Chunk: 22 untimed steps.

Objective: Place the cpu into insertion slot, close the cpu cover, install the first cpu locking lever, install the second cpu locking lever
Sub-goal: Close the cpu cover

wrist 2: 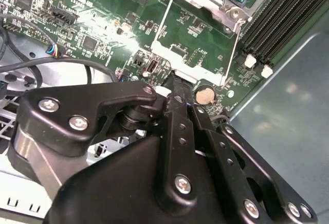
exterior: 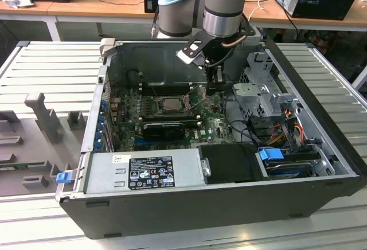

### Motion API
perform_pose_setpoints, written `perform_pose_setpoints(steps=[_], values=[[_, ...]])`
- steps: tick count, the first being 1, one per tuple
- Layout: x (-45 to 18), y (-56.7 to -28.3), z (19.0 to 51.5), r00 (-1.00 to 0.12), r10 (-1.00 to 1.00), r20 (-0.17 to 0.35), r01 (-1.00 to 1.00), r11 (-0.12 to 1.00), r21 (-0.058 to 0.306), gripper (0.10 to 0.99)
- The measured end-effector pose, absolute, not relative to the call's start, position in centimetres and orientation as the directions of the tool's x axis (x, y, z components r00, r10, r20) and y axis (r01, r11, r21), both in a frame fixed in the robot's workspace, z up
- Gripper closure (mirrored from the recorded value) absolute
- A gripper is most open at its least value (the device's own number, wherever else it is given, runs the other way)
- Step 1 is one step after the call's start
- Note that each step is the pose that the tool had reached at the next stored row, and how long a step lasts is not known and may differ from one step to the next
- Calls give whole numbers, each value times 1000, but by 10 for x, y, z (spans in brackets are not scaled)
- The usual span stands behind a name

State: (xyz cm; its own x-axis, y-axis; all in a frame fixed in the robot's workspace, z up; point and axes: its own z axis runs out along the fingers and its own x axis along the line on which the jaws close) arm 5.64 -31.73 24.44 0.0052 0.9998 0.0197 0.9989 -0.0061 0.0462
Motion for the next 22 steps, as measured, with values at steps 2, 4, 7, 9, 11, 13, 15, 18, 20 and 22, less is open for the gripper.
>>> perform_pose_setpoints(steps=[2, 4, 7, 9, 11, 13, 15, 18, 20, 22], values=[[54, -317, 244, 5, 1000, 20, 999, -6, 46, 980], [52, -317, 244, 5, 1000, 20, 999, -6, 46, 980], [48, -317, 244, 5, 1000, 20, 999, -6, 45, 980], [46, -317, 244, 5, 1000, 20, 999, -6, 45, 980], [45, -317, 244, 5, 1000, 20, 999, -6, 45, 980], [44, -317, 244, 5, 1000, 20, 999, -6, 45, 980], [42, -317, 244, 5, 1000, 20, 999, -6, 45, 980], [38, -317, 244, 5, 1000, 20, 999, -6, 45, 980], [36, -317, 244, 5, 1000, 20, 999, -6, 45, 980], [32, -317, 244, 5, 1000, 20, 999, -6, 45, 980]])
